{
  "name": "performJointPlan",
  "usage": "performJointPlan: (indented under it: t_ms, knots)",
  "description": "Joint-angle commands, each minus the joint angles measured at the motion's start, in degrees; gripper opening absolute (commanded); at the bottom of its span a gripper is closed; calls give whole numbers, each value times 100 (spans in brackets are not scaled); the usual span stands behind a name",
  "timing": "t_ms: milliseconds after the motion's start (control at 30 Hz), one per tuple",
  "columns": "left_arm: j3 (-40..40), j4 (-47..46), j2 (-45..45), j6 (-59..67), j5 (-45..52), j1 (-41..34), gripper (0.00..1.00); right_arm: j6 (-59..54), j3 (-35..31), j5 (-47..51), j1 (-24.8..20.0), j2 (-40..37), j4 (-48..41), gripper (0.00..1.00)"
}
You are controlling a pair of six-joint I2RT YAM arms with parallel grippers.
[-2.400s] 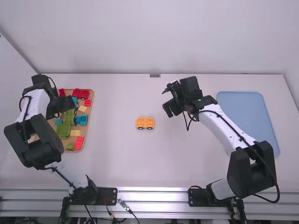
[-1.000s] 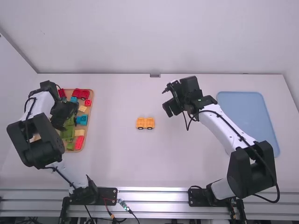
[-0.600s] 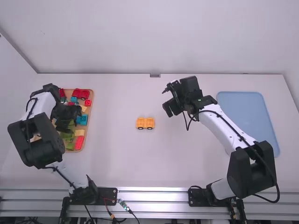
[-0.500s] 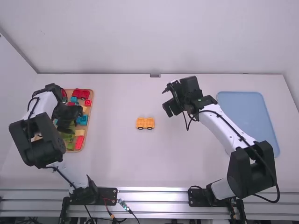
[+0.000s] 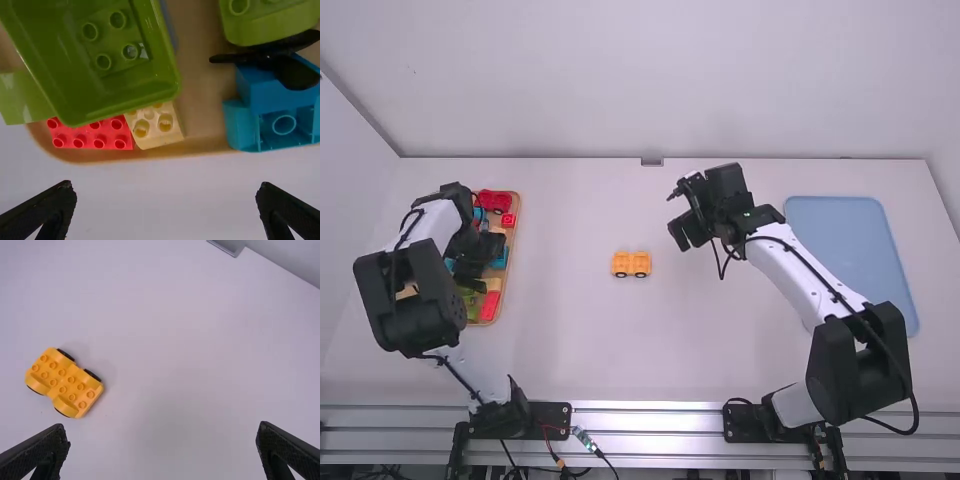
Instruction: Assemble lego blocks to make yellow taxi
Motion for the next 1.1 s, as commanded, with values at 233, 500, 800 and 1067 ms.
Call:
performJointPlan:
  t_ms: [233,500,800,1067]
  knots:
    - [-306,120,-97,17,-150,302,85,24,179,2,28,-120,2,99]
    - [-317,184,-97,109,-345,293,76,24,179,0,28,-120,-15,99]
    - [-780,914,-97,275,-279,310,78,22,179,0,28,-120,-17,99]
    - [-874,1056,-97,253,-272,334,80,24,179,0,28,-120,-17,99]
